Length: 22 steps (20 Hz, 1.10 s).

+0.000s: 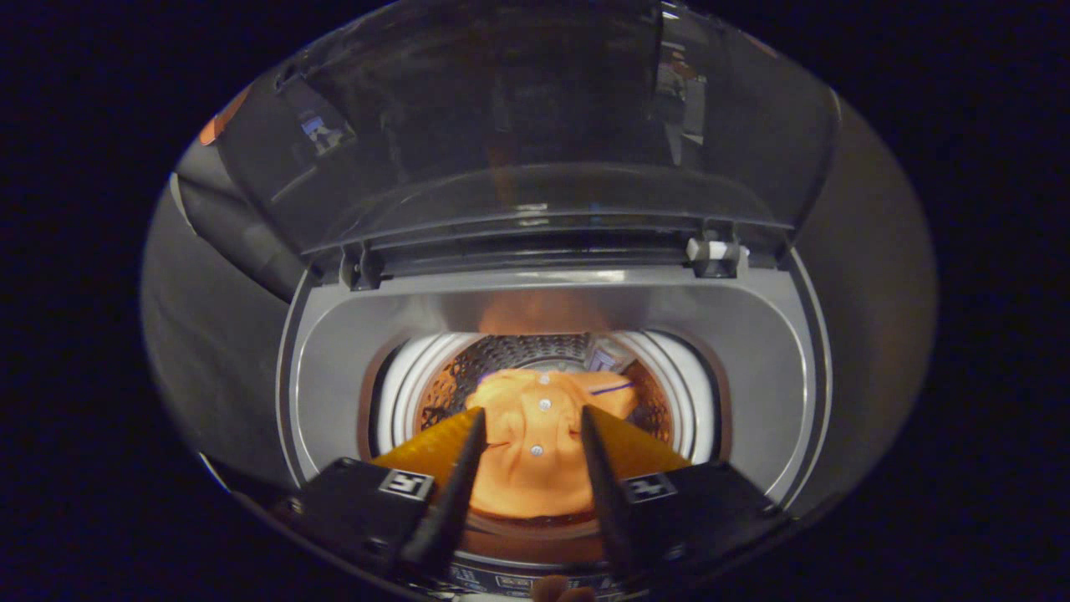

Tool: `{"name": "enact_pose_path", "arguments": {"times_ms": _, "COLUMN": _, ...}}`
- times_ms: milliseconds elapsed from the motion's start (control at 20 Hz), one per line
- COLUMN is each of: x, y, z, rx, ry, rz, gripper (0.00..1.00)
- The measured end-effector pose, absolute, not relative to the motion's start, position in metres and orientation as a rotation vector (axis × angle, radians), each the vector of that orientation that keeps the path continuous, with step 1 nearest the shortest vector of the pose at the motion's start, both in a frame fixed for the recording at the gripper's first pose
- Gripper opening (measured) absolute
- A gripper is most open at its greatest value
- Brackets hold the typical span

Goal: Put the clothes into the washing machine and then close the washing machine lid.

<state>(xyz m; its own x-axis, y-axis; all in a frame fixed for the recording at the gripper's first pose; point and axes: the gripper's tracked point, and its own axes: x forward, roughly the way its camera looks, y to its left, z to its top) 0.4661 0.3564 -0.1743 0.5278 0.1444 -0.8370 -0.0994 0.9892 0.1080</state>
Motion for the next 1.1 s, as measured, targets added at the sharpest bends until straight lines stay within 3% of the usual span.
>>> {"name": "enact_pose_path", "arguments": {"times_ms": 50, "x": 0.467, "y": 0.357, "z": -0.172, "rx": 0.032, "ry": 0.995, "rz": 0.151, "gripper": 0.81}}
{"name": "enact_pose_path", "arguments": {"times_ms": 500, "x": 0.451, "y": 0.352, "z": -0.121, "rx": -0.050, "ry": 0.895, "rz": 0.196, "gripper": 0.78}}
{"name": "enact_pose_path", "arguments": {"times_ms": 1100, "x": 0.468, "y": 0.308, "z": 0.062, "rx": 0.008, "ry": 0.654, "rz": 0.180, "gripper": 0.78}}
